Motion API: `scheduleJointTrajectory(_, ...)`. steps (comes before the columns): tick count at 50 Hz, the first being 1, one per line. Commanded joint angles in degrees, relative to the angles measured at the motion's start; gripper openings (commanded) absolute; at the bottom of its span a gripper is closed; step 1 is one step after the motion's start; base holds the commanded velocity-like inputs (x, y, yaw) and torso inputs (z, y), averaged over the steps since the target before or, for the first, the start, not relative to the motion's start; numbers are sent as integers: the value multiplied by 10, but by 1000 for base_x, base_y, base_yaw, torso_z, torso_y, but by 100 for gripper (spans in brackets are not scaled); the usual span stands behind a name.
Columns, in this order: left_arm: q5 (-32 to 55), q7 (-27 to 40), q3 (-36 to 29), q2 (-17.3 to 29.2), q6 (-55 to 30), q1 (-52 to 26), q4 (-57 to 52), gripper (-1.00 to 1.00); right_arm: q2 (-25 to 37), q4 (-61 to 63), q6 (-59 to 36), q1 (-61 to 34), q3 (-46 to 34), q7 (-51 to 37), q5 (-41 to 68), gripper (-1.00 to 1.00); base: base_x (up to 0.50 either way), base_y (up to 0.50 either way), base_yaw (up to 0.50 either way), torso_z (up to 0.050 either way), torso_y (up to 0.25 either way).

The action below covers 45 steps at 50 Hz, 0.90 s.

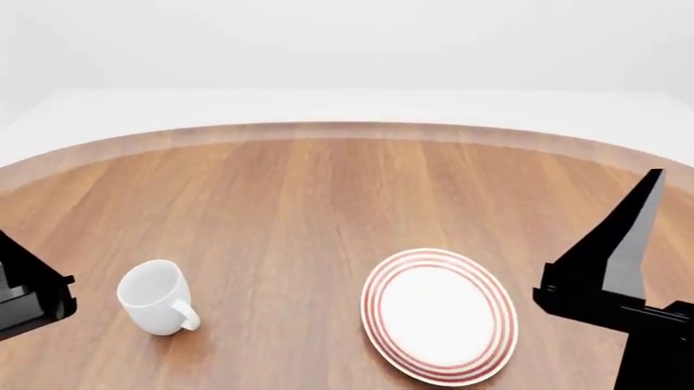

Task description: Pick up the white mug and put it on the plate, and put the chocolate pudding to the right of the plate.

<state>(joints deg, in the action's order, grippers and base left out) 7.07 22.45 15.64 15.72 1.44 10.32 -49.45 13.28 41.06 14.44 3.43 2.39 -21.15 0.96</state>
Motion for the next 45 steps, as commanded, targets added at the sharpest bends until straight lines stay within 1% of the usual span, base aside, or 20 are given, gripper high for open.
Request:
scheduleJointTrajectory(1, 2, 3, -3, 3, -5, -1, 1, 100, 1, -5, 0, -1, 4, -10, 0, 100, 0, 0, 0, 0, 0)
scheduleJointTrajectory(9, -17, 5, -14, 8, -26, -4, 4, 100, 3, -6, 0, 0, 4, -14, 1, 100, 0, 0, 0, 0, 0)
scheduleJointTrajectory(22, -21, 10, -18, 10, -29, -4, 6, 100, 6, -9, 0, 0, -1, -17, 1, 100, 0, 0, 0, 0, -241)
scheduleJointTrajectory(25, -22, 11, -20, 10, -28, -4, 9, 100, 8, -10, 1, 0, -2, -17, 2, 100, 0, 0, 0, 0, -165)
scheduleJointTrajectory(30, -19, 9, -30, 11, -43, -10, 17, 100, 9, -10, 1, 0, -4, -18, 3, 100, 0, 0, 0, 0, -7)
scheduleJointTrajectory(34, -17, 4, -50, 15, -81, -20, 22, 100, 10, -12, 3, 1, -5, -19, 5, 100, 0, 0, 0, 0, 0)
scheduleJointTrajectory(35, 2, 0, -59, 12, -98, -28, 27, 100, 10, -13, 3, 1, -6, -19, 5, 100, 0, 0, 0, 0, 0)
scheduleJointTrajectory(40, 35, 0, -96, 2, -175, -65, 26, 100, 12, -14, 4, 2, -8, -19, 6, 100, 0, 0, 0, 0, 0)
scheduleJointTrajectory(41, 60, -1, -99, -6, -190, -76, 28, 100, 12, -14, 4, 2, -8, -20, 6, 100, 0, 0, 0, 0, 0)
scheduleJointTrajectory(45, 93, 19, -112, -20, -263, -112, 27, 100, 13, -16, 6, 2, -10, -20, 6, 100, 0, 0, 0, 0, 0)
